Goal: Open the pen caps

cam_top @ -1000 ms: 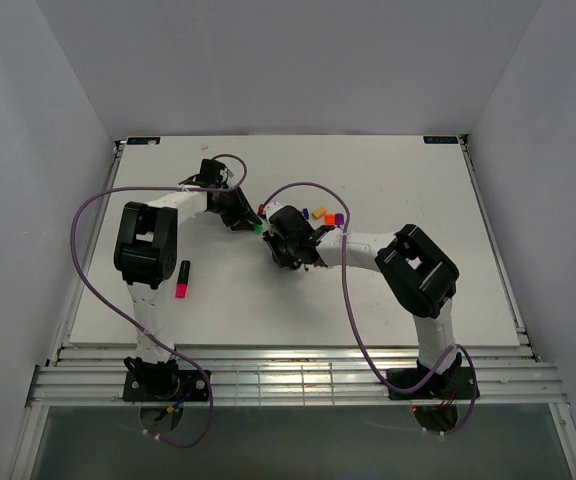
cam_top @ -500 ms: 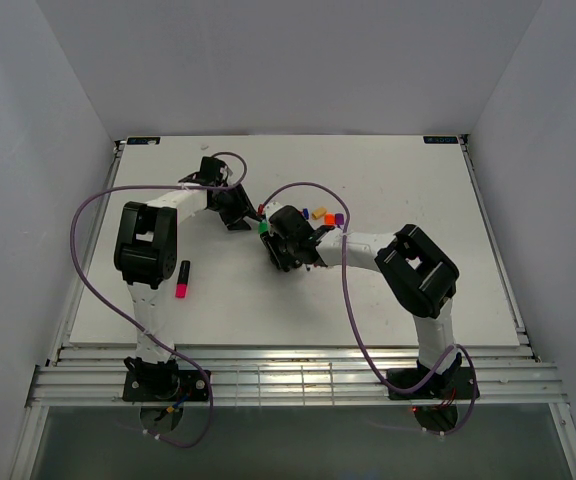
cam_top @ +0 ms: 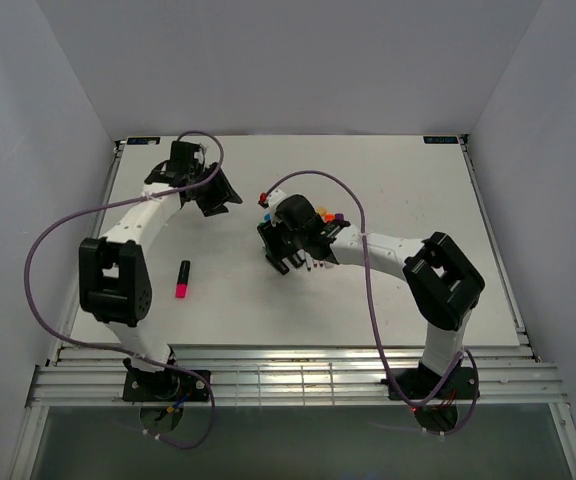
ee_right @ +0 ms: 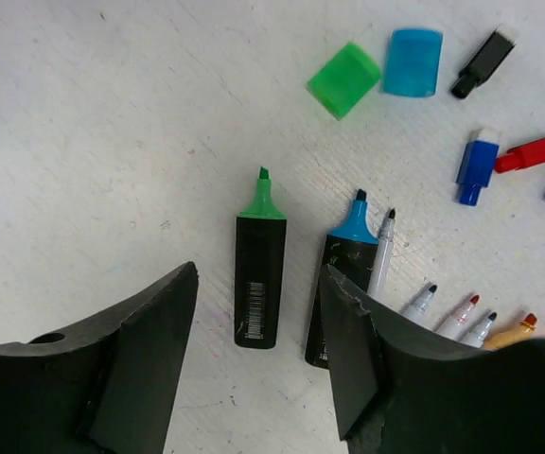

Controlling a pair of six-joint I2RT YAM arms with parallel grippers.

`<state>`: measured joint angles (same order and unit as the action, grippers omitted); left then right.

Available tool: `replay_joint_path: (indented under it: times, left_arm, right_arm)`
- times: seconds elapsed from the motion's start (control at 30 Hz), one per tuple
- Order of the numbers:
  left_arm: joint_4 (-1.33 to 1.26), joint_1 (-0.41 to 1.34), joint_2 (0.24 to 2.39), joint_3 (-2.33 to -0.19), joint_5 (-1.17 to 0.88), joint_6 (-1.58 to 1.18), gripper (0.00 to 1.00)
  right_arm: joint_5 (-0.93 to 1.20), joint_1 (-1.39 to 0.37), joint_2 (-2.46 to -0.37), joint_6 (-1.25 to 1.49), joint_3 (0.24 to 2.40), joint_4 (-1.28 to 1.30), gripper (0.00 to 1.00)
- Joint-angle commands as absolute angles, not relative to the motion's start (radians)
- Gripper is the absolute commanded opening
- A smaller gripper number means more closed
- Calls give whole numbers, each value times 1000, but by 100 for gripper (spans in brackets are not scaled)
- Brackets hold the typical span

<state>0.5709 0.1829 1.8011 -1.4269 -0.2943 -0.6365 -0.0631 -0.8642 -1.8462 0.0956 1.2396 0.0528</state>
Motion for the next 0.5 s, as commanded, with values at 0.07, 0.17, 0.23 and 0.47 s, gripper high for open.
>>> replay_joint_path:
  times: [0.07,0.17,0.23,0.47]
  left_arm:
    - [658,123,1543,-1289,-171,-685,60]
    - [673,115,1425,-1171,-170,-745,60]
    - [670,110,1367,-1100,-193,-828,59]
    - [634,107,1191,-819,-232,-974,31]
  right_arm:
    - [-54,-865,-1752,64,1252,77,61]
    - [-49,-867,-1691,100,1209,91,61]
    - [-23,-867,-1654,126,1169,80,61]
    - [28,-873,-1542,144,1045,25,61]
